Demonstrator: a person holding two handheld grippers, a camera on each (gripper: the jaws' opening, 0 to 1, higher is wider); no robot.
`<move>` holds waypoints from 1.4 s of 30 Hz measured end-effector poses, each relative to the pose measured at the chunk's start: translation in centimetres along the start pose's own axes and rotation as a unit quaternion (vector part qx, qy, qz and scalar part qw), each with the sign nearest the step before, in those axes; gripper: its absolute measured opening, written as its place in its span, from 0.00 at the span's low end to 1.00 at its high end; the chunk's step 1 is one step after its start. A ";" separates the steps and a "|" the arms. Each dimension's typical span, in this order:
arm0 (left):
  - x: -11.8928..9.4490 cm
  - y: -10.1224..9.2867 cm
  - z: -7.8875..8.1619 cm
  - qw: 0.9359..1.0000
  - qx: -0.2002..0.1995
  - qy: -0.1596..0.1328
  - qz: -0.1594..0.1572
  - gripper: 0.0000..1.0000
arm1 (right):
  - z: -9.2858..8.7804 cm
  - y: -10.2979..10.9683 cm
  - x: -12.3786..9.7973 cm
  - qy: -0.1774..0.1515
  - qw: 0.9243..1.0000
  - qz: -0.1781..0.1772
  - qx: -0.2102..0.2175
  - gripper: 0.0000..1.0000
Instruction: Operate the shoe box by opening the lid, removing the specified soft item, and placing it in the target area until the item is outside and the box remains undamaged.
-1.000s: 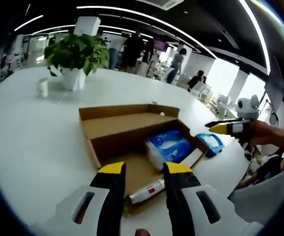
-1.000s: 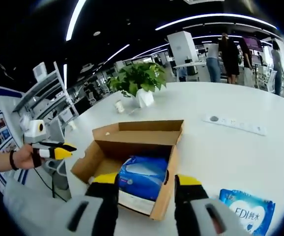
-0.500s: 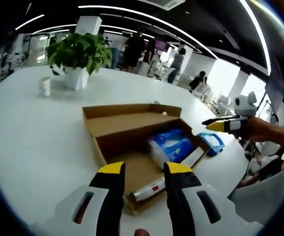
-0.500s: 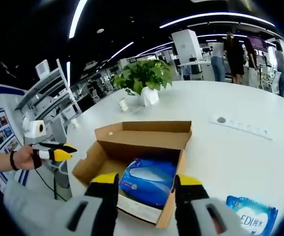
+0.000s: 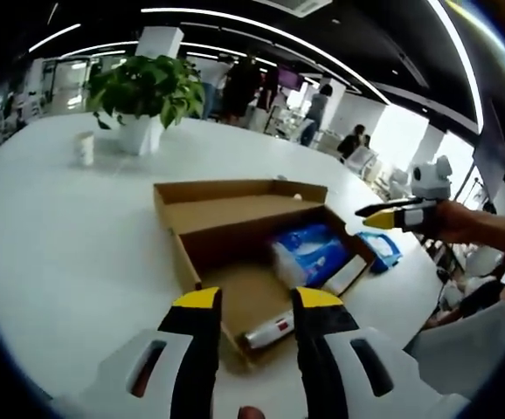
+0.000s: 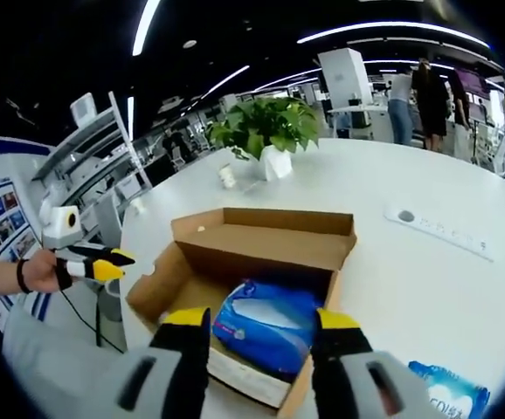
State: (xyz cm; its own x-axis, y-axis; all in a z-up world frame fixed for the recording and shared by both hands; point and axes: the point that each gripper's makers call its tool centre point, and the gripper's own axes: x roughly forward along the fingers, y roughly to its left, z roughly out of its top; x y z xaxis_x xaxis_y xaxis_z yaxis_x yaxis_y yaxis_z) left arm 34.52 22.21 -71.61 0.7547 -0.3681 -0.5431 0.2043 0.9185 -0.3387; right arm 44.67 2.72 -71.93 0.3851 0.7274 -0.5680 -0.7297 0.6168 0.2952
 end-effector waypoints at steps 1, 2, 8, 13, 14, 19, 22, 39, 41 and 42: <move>-0.1 0.0 0.0 1.000 0.001 0.000 0.001 0.33 | 0.0 0.2 0.2 0.002 1.000 0.003 -0.005 0.45; -0.1 0.1 0.0 1.000 0.003 0.001 0.001 0.33 | 0.0 0.2 0.3 0.003 1.000 0.004 -0.007 0.45; -0.5 0.0 0.0 1.000 0.022 0.007 0.000 0.36 | -0.3 0.7 1.7 0.030 0.998 0.016 -0.046 0.46; -0.8 -0.1 -0.2 0.999 0.033 0.013 -0.006 0.36 | -0.1 1.3 2.6 0.039 0.997 0.029 -0.064 0.49; -0.9 -0.1 -0.2 0.999 0.035 0.013 -0.005 0.36 | -0.2 1.4 2.8 0.045 0.996 0.032 -0.073 0.49; -0.9 0.0 -0.2 0.999 0.034 0.014 -0.007 0.36 | -0.7 1.7 3.8 0.066 0.992 0.043 -0.097 0.51; -0.9 -0.1 -0.2 0.999 0.035 0.016 -0.010 0.36 | -1.1 1.7 4.4 0.080 0.989 0.052 -0.112 0.53; -0.4 1.2 -0.3 0.999 0.027 0.019 -0.009 0.37 | -3.2 1.2 7.0 0.155 0.966 0.072 -0.193 0.63; -0.4 1.2 -0.4 0.999 0.028 0.019 -0.009 0.37 | -3.6 0.8 7.3 0.168 0.959 0.073 -0.215 0.64; -0.4 1.2 -0.4 0.999 0.028 0.019 -0.009 0.37 | -3.9 0.7 7.4 0.175 0.956 0.073 -0.225 0.65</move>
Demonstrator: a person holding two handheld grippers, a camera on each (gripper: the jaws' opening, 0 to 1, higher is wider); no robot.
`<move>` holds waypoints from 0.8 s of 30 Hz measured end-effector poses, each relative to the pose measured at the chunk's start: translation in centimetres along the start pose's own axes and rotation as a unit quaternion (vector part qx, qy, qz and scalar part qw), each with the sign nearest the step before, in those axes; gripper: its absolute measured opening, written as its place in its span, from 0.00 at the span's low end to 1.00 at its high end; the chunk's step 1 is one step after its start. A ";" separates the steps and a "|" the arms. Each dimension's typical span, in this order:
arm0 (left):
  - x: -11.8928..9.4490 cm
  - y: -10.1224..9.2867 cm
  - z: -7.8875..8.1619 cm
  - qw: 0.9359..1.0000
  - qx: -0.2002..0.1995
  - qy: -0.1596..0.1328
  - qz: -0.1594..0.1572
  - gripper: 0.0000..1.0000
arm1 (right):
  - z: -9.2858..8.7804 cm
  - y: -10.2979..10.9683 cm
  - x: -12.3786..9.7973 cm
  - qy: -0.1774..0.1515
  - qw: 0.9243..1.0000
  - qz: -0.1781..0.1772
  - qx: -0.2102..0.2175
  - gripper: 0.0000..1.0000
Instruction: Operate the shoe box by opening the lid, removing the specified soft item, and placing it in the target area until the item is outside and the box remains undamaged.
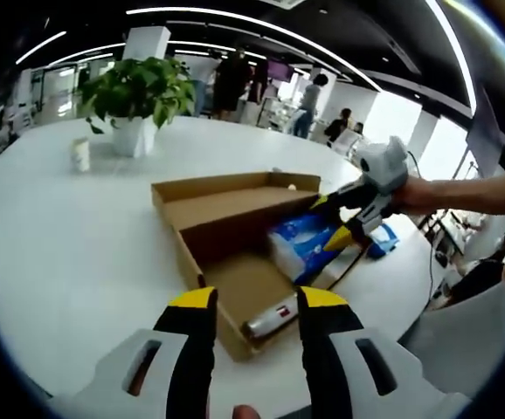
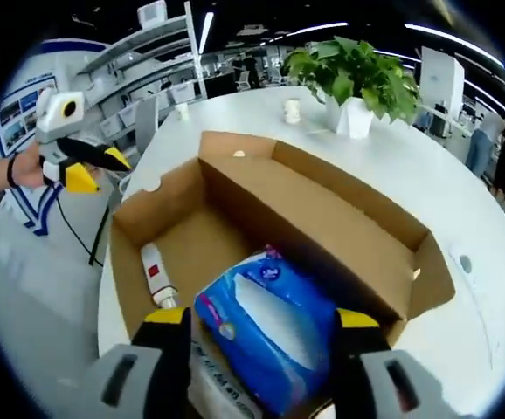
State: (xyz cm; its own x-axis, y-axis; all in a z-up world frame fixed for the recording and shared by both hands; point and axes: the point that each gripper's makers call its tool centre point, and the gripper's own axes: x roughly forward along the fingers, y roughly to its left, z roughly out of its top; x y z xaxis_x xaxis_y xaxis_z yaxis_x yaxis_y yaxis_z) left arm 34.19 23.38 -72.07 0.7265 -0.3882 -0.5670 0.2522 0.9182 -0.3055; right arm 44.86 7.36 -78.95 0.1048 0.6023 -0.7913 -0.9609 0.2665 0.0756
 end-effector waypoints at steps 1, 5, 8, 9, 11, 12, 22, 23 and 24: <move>0.0 0.0 -0.1 1.000 0.000 0.000 0.001 0.37 | -0.1 -0.1 0.2 0.005 1.000 -0.001 -0.006 0.65; -0.1 0.1 -0.2 1.000 -0.001 0.001 0.002 0.37 | -0.1 -0.3 0.8 0.011 1.000 0.000 -0.015 0.67; -0.1 0.2 -0.3 1.000 -0.002 0.001 0.003 0.37 | -0.5 -0.8 1.3 0.025 0.999 -0.001 -0.033 0.69; -0.1 0.2 -0.3 1.000 -0.002 0.002 0.003 0.37 | -0.6 -0.8 1.5 0.030 0.999 0.000 -0.040 0.70; -0.2 0.1 -0.4 1.000 -0.002 0.002 0.003 0.37 | -0.8 -1.3 2.0 0.034 0.998 0.003 -0.045 0.71; -0.3 0.0 -0.4 1.000 -0.002 0.002 0.003 0.37 | -0.8 -1.5 2.1 0.035 0.998 0.003 -0.047 0.71; -0.1 -0.3 -0.6 1.000 -0.002 0.004 -0.001 0.37 | -1.5 -1.5 2.7 0.078 0.991 -0.011 -0.104 0.67; -0.1 -0.4 -0.7 1.000 -0.002 0.005 -0.002 0.37 | -1.6 -1.5 2.7 0.080 0.991 -0.011 -0.104 0.66; 0.0 -0.4 -0.8 1.000 -0.001 0.006 -0.003 0.37 | -1.7 -1.6 2.8 0.084 0.991 -0.012 -0.106 0.66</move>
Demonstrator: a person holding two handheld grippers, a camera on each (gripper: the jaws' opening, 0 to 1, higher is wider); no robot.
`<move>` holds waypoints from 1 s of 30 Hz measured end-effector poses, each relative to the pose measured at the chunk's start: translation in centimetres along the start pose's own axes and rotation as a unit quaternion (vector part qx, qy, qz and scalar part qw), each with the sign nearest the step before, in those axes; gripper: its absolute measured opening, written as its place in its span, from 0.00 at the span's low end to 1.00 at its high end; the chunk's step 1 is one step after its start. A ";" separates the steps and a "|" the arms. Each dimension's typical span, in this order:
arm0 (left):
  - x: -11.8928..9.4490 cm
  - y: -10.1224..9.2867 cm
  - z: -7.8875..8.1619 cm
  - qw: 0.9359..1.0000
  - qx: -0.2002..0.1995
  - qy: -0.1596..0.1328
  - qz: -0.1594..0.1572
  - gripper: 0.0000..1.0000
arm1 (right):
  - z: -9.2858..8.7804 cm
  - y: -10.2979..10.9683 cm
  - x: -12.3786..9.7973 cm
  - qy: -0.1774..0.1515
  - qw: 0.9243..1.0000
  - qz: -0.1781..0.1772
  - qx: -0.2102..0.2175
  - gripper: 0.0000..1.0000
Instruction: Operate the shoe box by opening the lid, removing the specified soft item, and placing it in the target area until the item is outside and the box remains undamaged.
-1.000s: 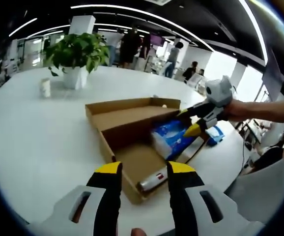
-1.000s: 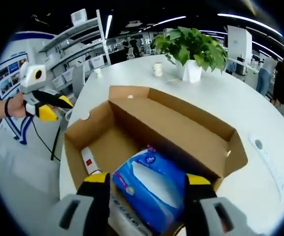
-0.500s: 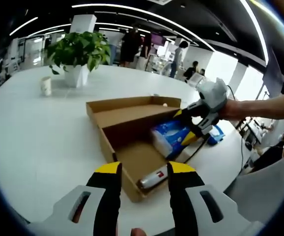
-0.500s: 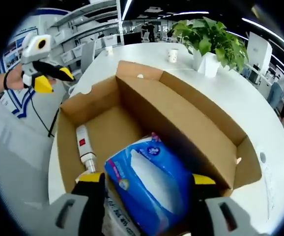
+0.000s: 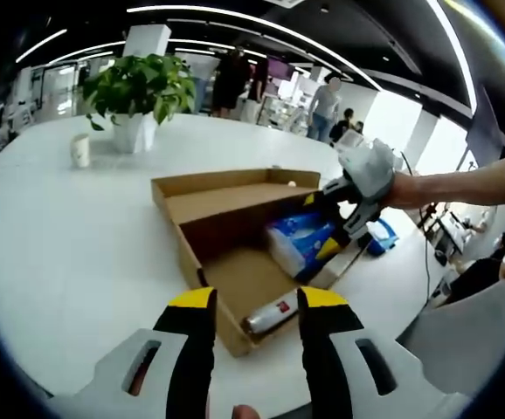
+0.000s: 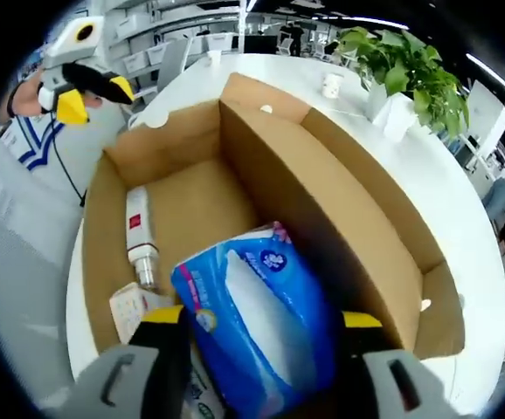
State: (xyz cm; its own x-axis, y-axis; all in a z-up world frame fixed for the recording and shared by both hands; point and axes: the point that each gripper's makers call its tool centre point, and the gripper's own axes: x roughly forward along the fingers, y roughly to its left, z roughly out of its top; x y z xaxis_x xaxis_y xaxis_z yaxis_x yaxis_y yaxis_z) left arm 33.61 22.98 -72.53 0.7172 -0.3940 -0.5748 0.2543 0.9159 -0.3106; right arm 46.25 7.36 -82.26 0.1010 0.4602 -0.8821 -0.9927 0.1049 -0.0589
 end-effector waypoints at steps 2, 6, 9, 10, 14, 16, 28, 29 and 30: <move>0.1 -0.1 0.0 1.000 0.001 0.001 -0.001 0.37 | -0.3 -0.1 0.0 0.018 1.000 -0.007 -0.023 0.64; 0.2 -0.4 -0.1 1.000 0.002 0.002 -0.004 0.37 | -0.7 0.1 0.8 0.049 0.997 -0.014 -0.057 0.63; 0.1 -0.5 -0.1 1.000 0.002 0.003 -0.005 0.37 | -0.5 0.3 0.8 0.057 0.997 -0.006 -0.058 0.63; 0.1 -0.5 -0.1 1.000 0.002 0.003 -0.005 0.37 | -0.6 0.4 1.0 0.058 0.997 -0.004 -0.058 0.63; 0.1 -0.3 -0.3 1.000 0.000 0.005 -0.005 0.37 | -0.9 0.4 1.6 0.065 0.996 0.005 -0.058 0.63; 0.1 -0.3 -0.4 1.000 0.001 0.007 -0.006 0.37 | -1.0 0.7 1.9 0.068 0.996 0.008 -0.060 0.63; 0.5 -1.2 -0.2 1.000 -0.001 0.005 -0.012 0.37 | -1.1 1.1 2.2 0.069 0.996 0.010 -0.054 0.61; 0.5 -1.3 -0.2 1.000 -0.001 0.005 -0.013 0.37 | -1.1 1.2 2.1 0.068 0.996 0.009 -0.052 0.59; 0.6 -1.3 -0.2 1.000 -0.002 0.005 -0.014 0.37 | -1.1 1.1 2.1 0.067 0.996 0.010 -0.051 0.57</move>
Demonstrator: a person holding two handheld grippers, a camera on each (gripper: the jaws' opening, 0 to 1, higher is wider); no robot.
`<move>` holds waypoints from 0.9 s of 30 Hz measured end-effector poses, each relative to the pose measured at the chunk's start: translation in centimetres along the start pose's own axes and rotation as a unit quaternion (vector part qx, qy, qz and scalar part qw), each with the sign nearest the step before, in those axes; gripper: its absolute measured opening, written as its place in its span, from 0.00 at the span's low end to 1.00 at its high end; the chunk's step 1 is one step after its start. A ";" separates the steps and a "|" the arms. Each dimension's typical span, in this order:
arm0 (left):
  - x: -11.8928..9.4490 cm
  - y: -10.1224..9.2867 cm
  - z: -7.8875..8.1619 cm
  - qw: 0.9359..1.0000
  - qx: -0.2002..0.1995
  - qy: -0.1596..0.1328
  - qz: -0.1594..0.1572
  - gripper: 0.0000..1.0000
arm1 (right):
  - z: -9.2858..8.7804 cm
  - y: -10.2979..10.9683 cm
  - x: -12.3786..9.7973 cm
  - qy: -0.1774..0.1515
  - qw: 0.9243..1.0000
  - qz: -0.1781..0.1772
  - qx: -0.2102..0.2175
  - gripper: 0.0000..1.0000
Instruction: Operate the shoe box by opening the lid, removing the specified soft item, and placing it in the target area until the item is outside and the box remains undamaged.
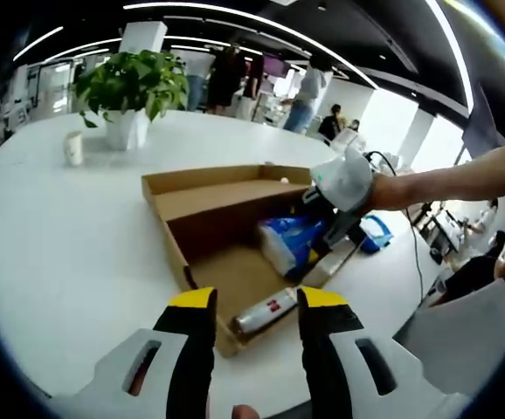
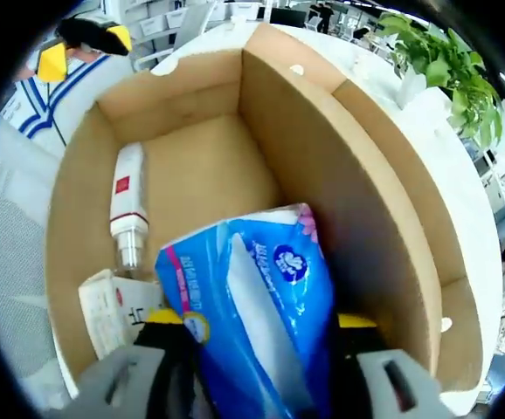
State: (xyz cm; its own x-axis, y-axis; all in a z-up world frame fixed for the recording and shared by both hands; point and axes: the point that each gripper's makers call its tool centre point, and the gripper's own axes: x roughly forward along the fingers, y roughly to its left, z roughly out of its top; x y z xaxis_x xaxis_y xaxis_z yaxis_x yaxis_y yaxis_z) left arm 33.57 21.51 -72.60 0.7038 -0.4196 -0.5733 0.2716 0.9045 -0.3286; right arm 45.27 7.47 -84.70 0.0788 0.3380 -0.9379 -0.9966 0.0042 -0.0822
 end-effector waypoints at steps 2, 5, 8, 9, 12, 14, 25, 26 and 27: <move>0.1 0.0 0.0 1.000 0.001 0.000 -0.002 0.37 | 0.0 0.0 0.0 -0.003 1.000 -0.001 0.004 0.49; 0.0 0.0 0.0 1.000 0.002 0.000 -0.003 0.37 | 0.1 0.1 -0.2 -0.010 1.000 0.000 0.014 0.42; -0.1 0.1 0.1 1.000 -0.001 0.000 -0.001 0.37 | 0.3 0.2 -0.5 -0.029 0.998 0.002 0.048 0.39; -0.2 0.2 0.1 1.000 -0.001 -0.001 0.000 0.36 | 0.4 0.2 -0.6 -0.032 0.998 0.002 0.053 0.38; -0.3 0.2 0.2 1.000 0.001 -0.001 0.000 0.36 | 0.3 0.1 -0.7 -0.037 0.998 0.004 0.054 0.37; -0.4 0.1 0.3 1.000 0.001 -0.002 0.000 0.36 | 0.3 0.2 -0.6 -0.039 0.998 0.003 0.052 0.37; -1.1 -0.6 0.2 1.000 0.001 -0.003 0.001 0.37 | 0.8 0.6 -1.5 -0.051 0.997 0.002 0.066 0.36; -1.2 -0.6 0.2 1.000 0.001 -0.003 0.002 0.37 | 0.8 0.5 -1.6 -0.053 0.996 0.002 0.067 0.36; -1.2 -0.7 0.2 1.000 0.001 -0.003 0.002 0.37 | 1.0 0.5 -1.8 -0.056 0.996 0.001 0.070 0.35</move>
State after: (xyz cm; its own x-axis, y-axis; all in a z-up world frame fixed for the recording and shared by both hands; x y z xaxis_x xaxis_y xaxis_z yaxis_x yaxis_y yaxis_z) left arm 32.65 21.42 -71.53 0.7091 -0.4153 -0.5698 0.2699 0.9065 -0.3247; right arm 44.66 7.80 -82.75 0.0812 0.4401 -0.8943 -0.9910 0.1314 -0.0253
